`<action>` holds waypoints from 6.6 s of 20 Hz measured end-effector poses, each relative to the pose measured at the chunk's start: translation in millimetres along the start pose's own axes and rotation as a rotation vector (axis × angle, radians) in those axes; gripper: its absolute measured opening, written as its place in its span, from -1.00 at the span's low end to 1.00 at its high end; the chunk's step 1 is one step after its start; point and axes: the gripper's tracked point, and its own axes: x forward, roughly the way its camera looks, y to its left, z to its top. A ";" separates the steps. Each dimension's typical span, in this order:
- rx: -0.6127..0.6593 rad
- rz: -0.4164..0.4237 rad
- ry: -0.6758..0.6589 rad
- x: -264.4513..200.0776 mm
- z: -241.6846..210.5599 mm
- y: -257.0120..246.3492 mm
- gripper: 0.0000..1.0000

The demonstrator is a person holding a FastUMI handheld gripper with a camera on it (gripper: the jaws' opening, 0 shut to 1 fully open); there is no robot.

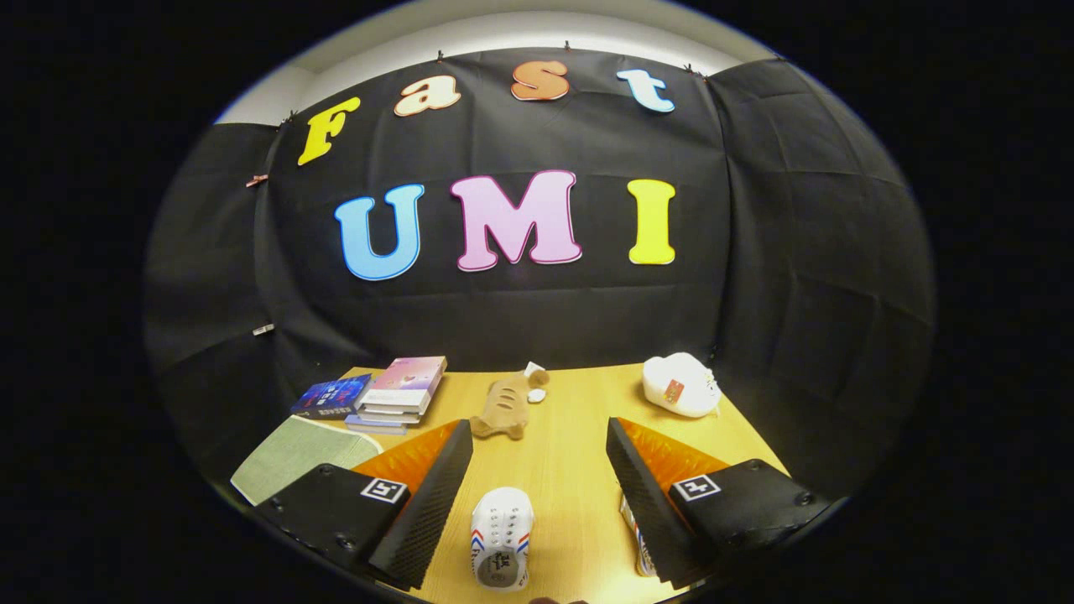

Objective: Open the storage box then place both shoes into the box .Put the left shoe in first, then the right shoe, with the right side of both shoes facing outward in a uniform manner.

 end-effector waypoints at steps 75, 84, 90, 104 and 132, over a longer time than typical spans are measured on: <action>0.628 0.872 0.899 -81.4 -32.5 434.7 -0.90; 0.592 0.896 0.901 -74.6 -47.5 517.5 -0.88; 0.566 0.848 0.825 -47.6 -54.9 528.3 -0.64; 0.229 0.482 0.456 1.3 -53.1 309.1 0.97; -0.224 0.095 0.775 33.9 -268.8 -10.1 0.99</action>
